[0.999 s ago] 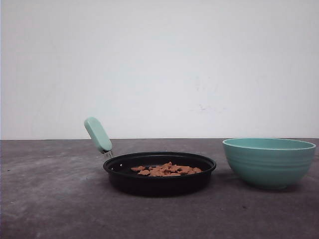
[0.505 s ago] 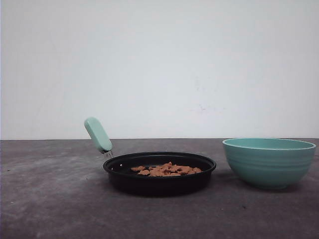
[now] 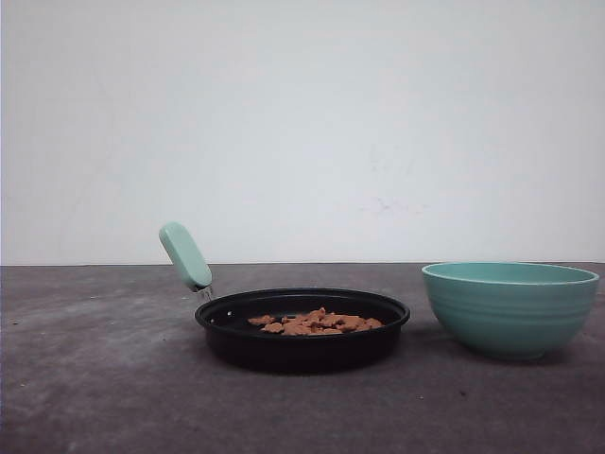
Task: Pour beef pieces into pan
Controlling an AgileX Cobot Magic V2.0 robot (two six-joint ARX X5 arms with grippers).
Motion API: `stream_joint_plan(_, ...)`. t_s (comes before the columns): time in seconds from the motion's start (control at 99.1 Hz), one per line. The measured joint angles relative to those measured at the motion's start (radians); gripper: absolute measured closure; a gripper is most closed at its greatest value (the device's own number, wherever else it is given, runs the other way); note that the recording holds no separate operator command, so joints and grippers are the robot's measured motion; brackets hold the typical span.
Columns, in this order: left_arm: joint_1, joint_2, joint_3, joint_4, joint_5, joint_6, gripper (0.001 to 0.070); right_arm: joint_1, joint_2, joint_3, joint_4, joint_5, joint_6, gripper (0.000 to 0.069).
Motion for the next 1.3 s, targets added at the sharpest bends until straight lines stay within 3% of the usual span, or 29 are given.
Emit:
stream_joint_plan(0.262,0.010,-0.002,-0.064,0.052,0.027,-0.021,0.0692,0.000,0.000,0.000,0.031,0.000,0.000,0.0674)
stream_joint_plan(0.444,0.016,-0.002,-0.074,0.077,0.014,-0.016,0.0692,0.000,0.000,0.000,0.031,0.000,0.000,0.0674)
stream_joint_plan(0.716,0.016,-0.002,-0.074,0.077,0.022,0.136,0.0692,0.000,0.000,0.000,0.031,0.000,0.000,0.0674)
stream_joint_plan(1.049,0.016,-0.002,-0.074,0.077,0.027,0.055,0.0692,0.000,0.000,0.000,0.031,0.000,0.000,0.0674)
stream_joint_plan(1.302,0.034,-0.002,-0.074,0.077,0.024,0.033,0.0692,0.000,0.000,0.000,0.031,0.000,0.000,0.0674)
